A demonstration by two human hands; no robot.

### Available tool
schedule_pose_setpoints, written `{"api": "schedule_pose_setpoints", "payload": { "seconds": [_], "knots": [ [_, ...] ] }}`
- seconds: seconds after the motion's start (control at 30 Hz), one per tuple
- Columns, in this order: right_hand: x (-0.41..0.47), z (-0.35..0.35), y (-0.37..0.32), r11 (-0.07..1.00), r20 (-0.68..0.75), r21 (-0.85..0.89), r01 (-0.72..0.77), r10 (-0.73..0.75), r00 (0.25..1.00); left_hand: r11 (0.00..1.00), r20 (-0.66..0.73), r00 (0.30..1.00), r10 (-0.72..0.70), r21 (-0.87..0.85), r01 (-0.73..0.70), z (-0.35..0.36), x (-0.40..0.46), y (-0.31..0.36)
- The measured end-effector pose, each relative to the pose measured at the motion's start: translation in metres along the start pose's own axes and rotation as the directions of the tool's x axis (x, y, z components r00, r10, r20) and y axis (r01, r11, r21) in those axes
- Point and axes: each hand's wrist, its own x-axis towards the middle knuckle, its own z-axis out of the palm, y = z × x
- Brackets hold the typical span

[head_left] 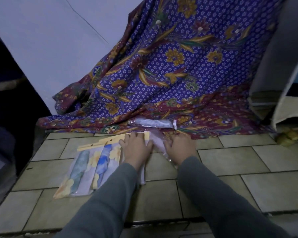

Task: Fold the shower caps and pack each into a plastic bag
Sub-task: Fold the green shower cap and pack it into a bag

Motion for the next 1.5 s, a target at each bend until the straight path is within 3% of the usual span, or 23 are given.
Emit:
{"api": "schedule_pose_setpoints", "payload": {
  "seconds": [0.07, 0.13, 0.2, 0.3, 0.37, 0.5, 0.57, 0.73, 0.8, 0.93, 1.1, 1.3, 1.4, 1.5],
  "knots": [
    [0.006, -0.003, 0.003, 1.000, 0.052, 0.024, -0.018, 0.017, 0.998, 0.998, -0.016, 0.998, 0.059, 0.014, -0.058, 0.003, 0.002, 0.008],
    [0.014, -0.006, 0.007, 0.971, 0.164, 0.228, -0.077, 0.040, 0.986, 0.996, 0.013, 0.997, 0.080, -0.025, -0.080, 0.005, 0.006, 0.013],
    [0.018, -0.013, 0.009, 0.853, 0.351, 0.473, -0.220, 0.046, 0.935, 0.993, 0.063, 0.994, 0.085, -0.088, -0.079, 0.006, 0.008, 0.015],
    [0.018, -0.018, 0.015, 0.727, 0.481, 0.591, -0.349, 0.029, 0.876, 0.987, 0.089, 0.986, 0.138, -0.099, -0.130, 0.005, 0.009, 0.017],
    [0.016, -0.017, 0.021, 0.673, 0.460, 0.650, -0.352, 0.019, 0.888, 0.977, 0.094, 0.977, 0.192, -0.114, -0.181, 0.006, 0.011, 0.021],
    [0.007, -0.013, 0.030, 0.386, 0.373, 0.856, -0.343, -0.001, 0.928, 0.942, 0.075, 0.972, 0.224, -0.273, -0.196, 0.005, 0.009, 0.028],
    [0.004, -0.012, 0.033, 0.311, 0.334, 0.898, -0.312, -0.021, 0.942, 0.914, 0.070, 0.978, 0.195, -0.375, -0.156, 0.003, 0.008, 0.029],
    [-0.001, -0.008, 0.028, 0.138, 0.273, 0.954, -0.267, -0.025, 0.962, 0.655, 0.061, 0.981, 0.186, -0.752, -0.077, -0.001, 0.011, 0.030],
    [-0.002, -0.004, 0.026, 0.112, 0.249, 0.963, -0.244, -0.028, 0.968, 0.571, 0.093, 0.979, 0.180, -0.821, -0.027, -0.004, 0.009, 0.032],
    [-0.005, -0.003, 0.030, 0.060, 0.242, 0.969, -0.239, -0.057, 0.968, 0.517, 0.072, 0.983, 0.172, -0.856, -0.027, -0.007, 0.010, 0.032],
    [0.003, -0.013, 0.037, 0.164, 0.151, 0.977, -0.137, -0.076, 0.986, 0.388, 0.080, 0.968, 0.239, -0.922, -0.020, -0.007, 0.005, 0.031],
    [0.001, -0.008, 0.040, 0.151, 0.115, 0.983, -0.102, -0.083, 0.990, 0.220, 0.114, 0.972, 0.205, -0.973, 0.068, -0.001, 0.001, 0.030],
    [-0.002, -0.008, 0.042, 0.135, 0.104, 0.987, -0.084, -0.146, 0.984, 0.201, 0.148, 0.970, 0.193, -0.974, 0.109, 0.001, 0.002, 0.026],
    [-0.001, -0.007, 0.041, 0.208, 0.072, 0.978, -0.034, -0.180, 0.981, 0.232, 0.105, 0.963, 0.248, -0.972, 0.046, 0.001, 0.004, 0.024]
  ]
}}
